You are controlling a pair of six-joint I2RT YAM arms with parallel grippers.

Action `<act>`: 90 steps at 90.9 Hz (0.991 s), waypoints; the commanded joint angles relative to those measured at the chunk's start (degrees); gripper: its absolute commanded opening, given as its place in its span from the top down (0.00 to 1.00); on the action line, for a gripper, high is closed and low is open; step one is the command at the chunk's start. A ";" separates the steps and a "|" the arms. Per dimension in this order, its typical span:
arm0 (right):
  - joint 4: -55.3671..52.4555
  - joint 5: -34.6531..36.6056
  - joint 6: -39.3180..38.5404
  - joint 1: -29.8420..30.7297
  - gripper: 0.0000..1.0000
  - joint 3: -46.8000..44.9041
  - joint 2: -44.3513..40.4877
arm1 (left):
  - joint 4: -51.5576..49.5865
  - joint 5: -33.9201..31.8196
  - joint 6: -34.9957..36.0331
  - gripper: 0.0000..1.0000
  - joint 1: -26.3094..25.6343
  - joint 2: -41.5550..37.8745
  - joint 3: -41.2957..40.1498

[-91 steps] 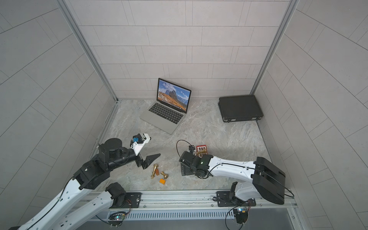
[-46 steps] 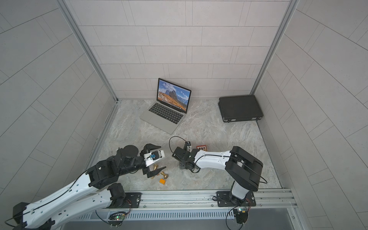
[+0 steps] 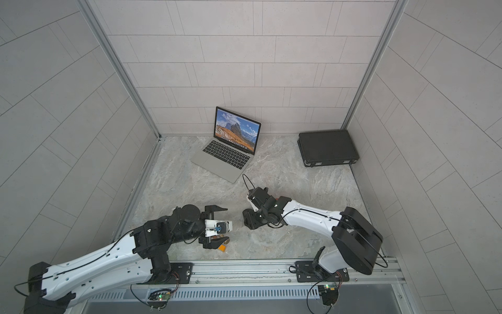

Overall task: Insert the wireless mouse receiver into the laptop
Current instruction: Pick up the mouse from the center of the board.

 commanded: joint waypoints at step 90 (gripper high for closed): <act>0.22 -46.39 -9.02 -5.23 0.45 -0.97 -9.92 | -3.76 6.03 0.96 0.98 -6.81 9.22 9.61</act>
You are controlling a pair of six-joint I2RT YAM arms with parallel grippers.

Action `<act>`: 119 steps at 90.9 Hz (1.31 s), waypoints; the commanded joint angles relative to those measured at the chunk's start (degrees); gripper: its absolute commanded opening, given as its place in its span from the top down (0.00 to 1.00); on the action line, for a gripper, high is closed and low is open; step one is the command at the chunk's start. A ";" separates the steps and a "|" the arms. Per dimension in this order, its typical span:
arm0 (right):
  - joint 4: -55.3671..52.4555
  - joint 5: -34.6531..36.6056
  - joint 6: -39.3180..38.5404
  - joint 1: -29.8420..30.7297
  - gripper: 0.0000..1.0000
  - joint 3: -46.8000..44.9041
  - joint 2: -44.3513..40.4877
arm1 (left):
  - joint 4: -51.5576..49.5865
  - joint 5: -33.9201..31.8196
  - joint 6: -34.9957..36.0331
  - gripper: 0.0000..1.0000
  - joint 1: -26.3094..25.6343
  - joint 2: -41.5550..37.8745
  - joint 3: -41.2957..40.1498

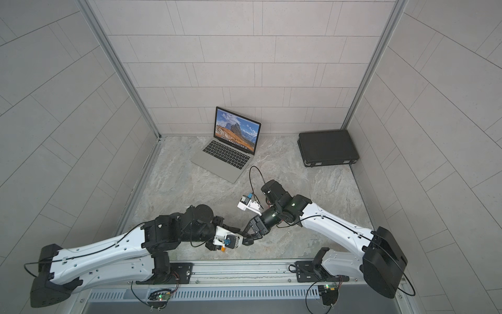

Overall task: Insert the wireless mouse receiver into the laptop
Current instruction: Pick up the mouse from the center of the board, then remove the lid from the mouse.

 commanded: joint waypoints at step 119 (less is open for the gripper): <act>27.84 26.15 -9.14 0.26 0.60 -7.72 4.24 | -12.88 37.27 -46.17 1.00 33.23 21.92 9.63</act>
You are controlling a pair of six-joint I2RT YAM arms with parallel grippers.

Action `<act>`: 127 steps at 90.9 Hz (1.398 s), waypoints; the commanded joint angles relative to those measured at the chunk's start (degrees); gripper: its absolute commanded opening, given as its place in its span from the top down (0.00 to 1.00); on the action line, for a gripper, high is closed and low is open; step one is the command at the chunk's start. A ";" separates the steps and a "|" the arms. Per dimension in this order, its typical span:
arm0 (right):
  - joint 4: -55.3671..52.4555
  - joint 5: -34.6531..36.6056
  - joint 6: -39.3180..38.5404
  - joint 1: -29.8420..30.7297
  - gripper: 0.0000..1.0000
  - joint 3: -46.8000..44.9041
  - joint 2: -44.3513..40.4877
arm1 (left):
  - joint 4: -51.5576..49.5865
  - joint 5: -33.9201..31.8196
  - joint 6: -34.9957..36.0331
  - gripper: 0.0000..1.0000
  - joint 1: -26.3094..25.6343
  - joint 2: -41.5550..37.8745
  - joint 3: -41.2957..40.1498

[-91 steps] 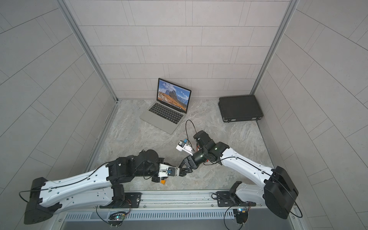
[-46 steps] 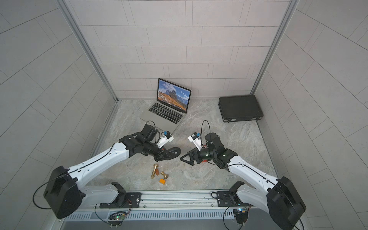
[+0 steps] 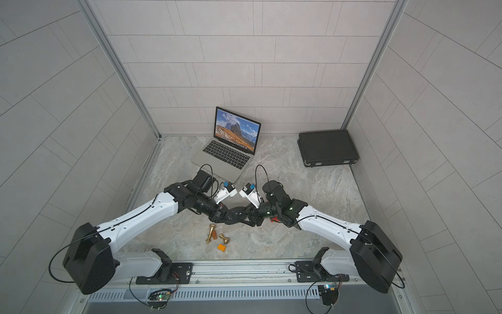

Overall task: Insert the wireless mouse receiver into the laptop
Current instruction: Remove the lid from the mouse.

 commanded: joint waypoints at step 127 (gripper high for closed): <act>19.56 0.35 19.11 -2.65 0.62 -6.81 10.12 | -2.83 0.54 -2.11 1.00 3.21 16.76 2.52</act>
